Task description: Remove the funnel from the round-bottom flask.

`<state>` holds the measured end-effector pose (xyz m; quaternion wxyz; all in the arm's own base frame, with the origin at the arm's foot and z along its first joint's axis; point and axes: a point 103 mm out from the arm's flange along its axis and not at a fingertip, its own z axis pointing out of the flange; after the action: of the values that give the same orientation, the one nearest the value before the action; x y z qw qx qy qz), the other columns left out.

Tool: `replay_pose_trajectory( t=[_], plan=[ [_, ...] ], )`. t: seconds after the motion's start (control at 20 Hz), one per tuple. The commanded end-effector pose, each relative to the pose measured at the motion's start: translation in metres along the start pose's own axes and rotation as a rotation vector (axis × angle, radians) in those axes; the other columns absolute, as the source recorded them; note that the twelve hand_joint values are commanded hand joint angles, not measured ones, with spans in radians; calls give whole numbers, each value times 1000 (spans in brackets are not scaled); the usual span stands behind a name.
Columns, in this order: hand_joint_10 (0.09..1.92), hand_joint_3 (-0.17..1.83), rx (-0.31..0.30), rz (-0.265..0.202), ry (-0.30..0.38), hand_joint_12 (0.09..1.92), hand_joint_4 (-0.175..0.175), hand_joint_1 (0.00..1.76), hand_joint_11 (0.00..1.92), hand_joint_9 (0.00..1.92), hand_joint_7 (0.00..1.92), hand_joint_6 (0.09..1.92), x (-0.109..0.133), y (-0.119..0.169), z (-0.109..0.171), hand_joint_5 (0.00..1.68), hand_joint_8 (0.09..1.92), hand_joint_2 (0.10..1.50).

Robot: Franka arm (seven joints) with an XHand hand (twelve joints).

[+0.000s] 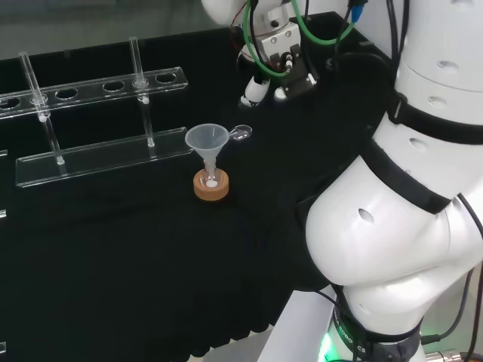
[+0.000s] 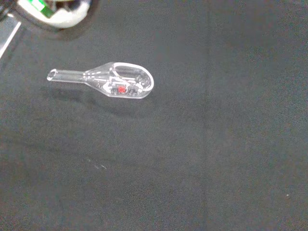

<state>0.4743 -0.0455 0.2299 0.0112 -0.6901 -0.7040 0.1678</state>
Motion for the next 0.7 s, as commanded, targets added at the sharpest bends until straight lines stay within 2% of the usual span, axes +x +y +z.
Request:
replay_pose_trajectory(
  t=[0.05,0.35,0.55,0.7],
  plan=[
    [566,449,-15,23,-7,1289,-18,793,408,586,271,223,2,-31,-13,433,648,625],
    [567,449,-9,44,-6,1289,-20,788,407,588,273,213,6,-53,-30,430,645,626],
    [565,448,12,42,9,1297,-28,744,392,574,255,172,15,-69,-40,375,638,629],
    [565,443,7,37,6,1312,-30,702,385,553,232,133,28,-86,-45,334,631,629]
  ],
)
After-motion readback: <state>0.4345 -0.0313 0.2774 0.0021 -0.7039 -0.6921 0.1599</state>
